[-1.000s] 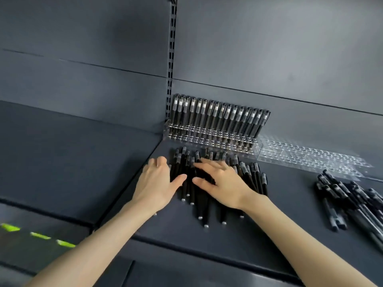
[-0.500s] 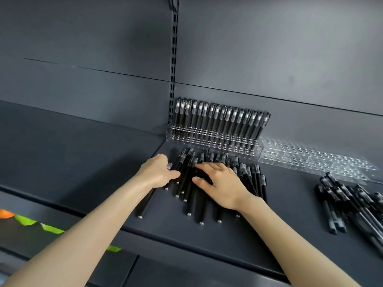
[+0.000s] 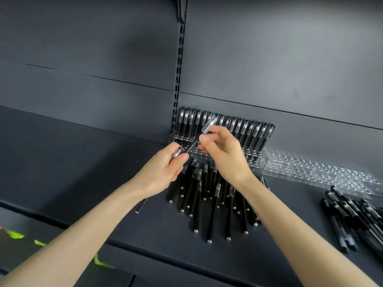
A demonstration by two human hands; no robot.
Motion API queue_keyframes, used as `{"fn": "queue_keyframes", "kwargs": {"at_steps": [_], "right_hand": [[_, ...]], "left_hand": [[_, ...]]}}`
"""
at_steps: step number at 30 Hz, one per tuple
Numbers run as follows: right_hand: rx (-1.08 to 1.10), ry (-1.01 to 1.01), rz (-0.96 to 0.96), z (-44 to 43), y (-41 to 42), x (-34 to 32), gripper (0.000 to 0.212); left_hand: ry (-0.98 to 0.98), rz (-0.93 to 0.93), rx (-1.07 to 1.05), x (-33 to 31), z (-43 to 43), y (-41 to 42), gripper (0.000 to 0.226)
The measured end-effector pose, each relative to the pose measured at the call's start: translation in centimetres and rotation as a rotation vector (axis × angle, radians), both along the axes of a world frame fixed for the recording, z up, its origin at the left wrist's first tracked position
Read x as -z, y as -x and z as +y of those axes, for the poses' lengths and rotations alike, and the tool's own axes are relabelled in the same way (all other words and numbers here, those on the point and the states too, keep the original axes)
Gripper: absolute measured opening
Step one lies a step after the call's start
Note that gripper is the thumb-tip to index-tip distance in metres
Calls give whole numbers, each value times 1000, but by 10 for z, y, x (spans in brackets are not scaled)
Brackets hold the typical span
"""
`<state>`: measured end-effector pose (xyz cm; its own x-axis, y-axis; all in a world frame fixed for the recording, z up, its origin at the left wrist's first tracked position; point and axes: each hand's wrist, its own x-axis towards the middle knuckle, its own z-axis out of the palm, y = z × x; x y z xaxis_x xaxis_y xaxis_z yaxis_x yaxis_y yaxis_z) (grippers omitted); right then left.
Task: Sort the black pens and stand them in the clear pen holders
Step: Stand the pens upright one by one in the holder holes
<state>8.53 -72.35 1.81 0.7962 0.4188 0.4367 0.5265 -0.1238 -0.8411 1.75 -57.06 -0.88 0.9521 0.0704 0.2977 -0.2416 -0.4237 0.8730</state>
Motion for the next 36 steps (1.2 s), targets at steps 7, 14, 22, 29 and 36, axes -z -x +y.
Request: {"fn": "queue_keyframes", "kwargs": {"at_steps": [7, 14, 22, 29, 36], "right_hand": [[106, -300, 77, 31, -32, -19, 13], [366, -208, -69, 49, -76, -23, 37], [580, 1, -359, 69, -109, -15, 44], [531, 30, -400, 70, -117, -7, 41], [475, 171, -429, 72, -123, -2, 39]], "left_hand": [[-183, -222, -18, -6, 27, -42, 14], [-58, -219, -83, -15, 69, -102, 30], [294, -326, -37, -12, 71, -138, 27], [330, -343, -120, 7, 81, -143, 24], [316, -305, -156, 9, 77, -140, 36]]}}
